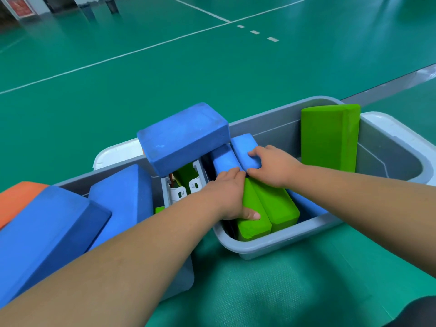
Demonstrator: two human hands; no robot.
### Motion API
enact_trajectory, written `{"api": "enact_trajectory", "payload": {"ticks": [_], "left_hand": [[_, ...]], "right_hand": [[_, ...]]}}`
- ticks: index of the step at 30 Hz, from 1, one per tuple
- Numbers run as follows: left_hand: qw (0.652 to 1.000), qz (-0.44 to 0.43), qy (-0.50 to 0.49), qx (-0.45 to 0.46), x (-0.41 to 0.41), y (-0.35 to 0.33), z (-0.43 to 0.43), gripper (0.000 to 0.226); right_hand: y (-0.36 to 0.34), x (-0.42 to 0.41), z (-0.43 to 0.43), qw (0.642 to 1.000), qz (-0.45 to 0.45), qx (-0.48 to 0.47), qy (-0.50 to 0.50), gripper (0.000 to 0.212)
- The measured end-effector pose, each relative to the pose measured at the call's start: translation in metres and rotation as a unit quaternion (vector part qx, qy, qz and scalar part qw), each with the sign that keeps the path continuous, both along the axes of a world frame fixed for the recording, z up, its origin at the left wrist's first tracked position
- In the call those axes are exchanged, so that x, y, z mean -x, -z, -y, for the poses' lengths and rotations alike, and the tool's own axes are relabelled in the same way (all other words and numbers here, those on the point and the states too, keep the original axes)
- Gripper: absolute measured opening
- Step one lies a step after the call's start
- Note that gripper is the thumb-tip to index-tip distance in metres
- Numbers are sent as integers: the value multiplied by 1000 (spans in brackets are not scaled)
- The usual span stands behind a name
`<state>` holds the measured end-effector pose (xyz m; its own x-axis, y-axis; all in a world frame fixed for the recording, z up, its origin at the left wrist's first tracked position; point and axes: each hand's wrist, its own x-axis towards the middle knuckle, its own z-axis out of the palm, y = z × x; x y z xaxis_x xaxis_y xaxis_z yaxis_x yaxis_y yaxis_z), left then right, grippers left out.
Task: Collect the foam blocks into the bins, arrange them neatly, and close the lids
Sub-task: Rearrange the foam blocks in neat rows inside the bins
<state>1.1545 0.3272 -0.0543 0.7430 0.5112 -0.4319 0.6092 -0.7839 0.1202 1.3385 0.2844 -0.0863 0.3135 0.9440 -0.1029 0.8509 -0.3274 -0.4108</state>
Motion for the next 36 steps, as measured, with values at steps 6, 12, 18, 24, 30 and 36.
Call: {"api": "enact_trajectory", "payload": {"ticks": [6, 12, 18, 24, 30, 36], "left_hand": [[1000, -19, -5, -3, -1, -1, -5, 138], [999, -16, 49, -2, -7, -7, -6, 133], [993, -79, 90, -12, -19, -13, -2, 106], [994, -79, 68, 13, -20, -15, 3, 106], [995, -80, 63, 17, -22, -14, 3, 105], [994, -84, 66, 18, -22, -13, 2, 104]], "right_hand": [[-9, -16, -11, 995, -51, 76, -35, 49], [-9, -45, 16, 987, -147, 70, 7, 54], [12, -74, 35, 984, -58, 165, 33, 63], [24, -67, 47, 967, -52, 240, -60, 65], [35, -66, 41, 976, 19, 200, -77, 52], [14, -85, 46, 969, 69, 219, -94, 57]]}}
